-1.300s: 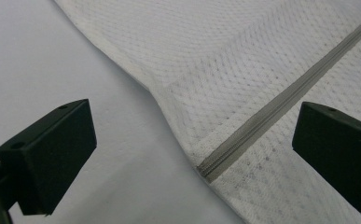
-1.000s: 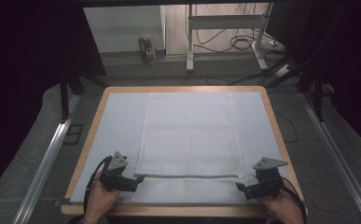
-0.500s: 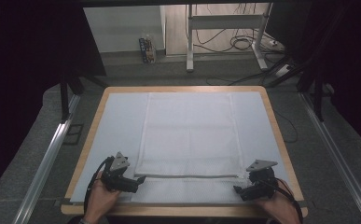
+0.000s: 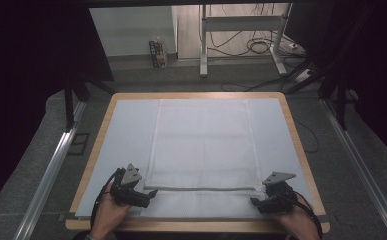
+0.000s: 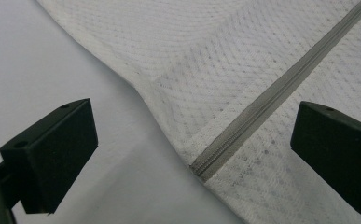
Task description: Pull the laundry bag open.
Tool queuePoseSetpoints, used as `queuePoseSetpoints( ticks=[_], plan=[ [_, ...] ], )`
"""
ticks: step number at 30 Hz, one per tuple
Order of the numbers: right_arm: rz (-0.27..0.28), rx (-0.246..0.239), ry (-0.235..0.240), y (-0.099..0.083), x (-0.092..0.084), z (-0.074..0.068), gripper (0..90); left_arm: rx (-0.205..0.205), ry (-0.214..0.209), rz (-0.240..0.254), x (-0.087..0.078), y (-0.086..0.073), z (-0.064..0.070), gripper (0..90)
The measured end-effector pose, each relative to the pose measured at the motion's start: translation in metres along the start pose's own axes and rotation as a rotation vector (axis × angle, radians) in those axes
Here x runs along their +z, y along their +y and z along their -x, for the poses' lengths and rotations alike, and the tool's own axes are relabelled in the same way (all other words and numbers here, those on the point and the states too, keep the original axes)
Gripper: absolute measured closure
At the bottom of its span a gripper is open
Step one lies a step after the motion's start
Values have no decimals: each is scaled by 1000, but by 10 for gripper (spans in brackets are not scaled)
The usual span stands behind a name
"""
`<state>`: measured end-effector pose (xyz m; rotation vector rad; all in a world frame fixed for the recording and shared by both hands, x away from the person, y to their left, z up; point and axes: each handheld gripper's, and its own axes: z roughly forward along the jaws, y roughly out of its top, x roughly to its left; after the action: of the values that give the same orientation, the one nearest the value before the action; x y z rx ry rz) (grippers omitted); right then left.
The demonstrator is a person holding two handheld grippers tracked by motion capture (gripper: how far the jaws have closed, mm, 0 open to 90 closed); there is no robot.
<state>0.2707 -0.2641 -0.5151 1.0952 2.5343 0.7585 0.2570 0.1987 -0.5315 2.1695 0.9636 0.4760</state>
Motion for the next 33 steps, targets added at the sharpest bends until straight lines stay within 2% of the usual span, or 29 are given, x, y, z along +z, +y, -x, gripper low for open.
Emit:
queuePoseSetpoints(
  ticks=[7,16,21,25,29,31,33],
  plan=[
    [3,20,-7,1,-3,-4,494,12,3,-2,1,1,1,8],
    [6,33,-17,2,-4,-7,635,19,3,-3,1,1,2,11],
    [15,34,-14,2,-4,-6,743,23,6,-2,1,1,3,12],
    [25,17,-3,2,-5,-6,792,19,6,0,0,2,3,16],
    [37,-20,-29,2,-7,-7,801,18,1,0,1,4,4,20],
    [68,-28,-39,3,-11,-7,801,22,0,-1,1,5,5,21],
    [76,-23,-34,2,-12,-7,801,26,-1,-3,2,6,7,21]
  ],
)
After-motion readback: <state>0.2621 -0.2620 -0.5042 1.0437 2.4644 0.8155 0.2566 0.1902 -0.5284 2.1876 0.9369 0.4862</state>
